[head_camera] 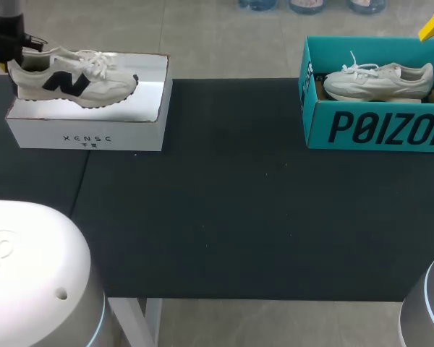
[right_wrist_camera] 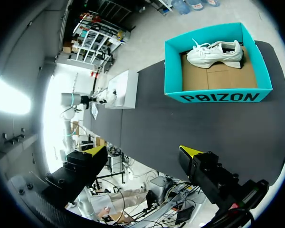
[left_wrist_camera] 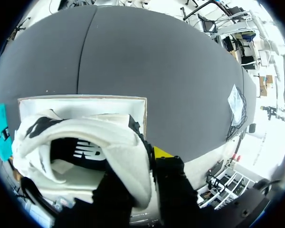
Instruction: Take the shoe out of the shoebox, open the shoe tongue, remove and reinsert the insole, then place the shoe into the shoebox
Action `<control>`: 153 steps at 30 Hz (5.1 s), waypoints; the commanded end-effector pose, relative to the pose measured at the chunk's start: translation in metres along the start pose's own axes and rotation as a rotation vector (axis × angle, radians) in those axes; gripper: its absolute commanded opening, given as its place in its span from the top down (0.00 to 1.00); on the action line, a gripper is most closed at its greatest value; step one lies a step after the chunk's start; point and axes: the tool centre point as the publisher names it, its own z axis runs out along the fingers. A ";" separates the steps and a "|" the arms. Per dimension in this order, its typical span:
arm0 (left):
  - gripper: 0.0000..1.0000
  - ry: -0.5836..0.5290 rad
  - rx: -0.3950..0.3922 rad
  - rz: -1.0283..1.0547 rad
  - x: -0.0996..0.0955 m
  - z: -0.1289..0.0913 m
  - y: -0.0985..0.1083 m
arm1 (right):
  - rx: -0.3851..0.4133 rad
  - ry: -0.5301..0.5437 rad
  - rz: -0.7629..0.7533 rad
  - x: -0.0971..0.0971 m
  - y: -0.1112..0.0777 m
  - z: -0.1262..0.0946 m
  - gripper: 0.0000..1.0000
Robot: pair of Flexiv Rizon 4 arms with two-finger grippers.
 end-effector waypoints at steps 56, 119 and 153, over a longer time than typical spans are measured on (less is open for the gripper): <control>1.00 -0.105 0.148 0.140 -0.046 0.113 -0.006 | 0.004 -0.003 0.001 0.000 0.002 0.000 0.00; 0.00 0.011 0.208 -0.342 -0.058 -0.089 0.017 | -0.183 -0.287 -0.171 -0.047 0.160 -0.007 0.00; 0.00 0.011 0.208 -0.342 -0.058 -0.089 0.017 | -0.203 -0.780 -0.012 -0.175 0.243 0.018 0.00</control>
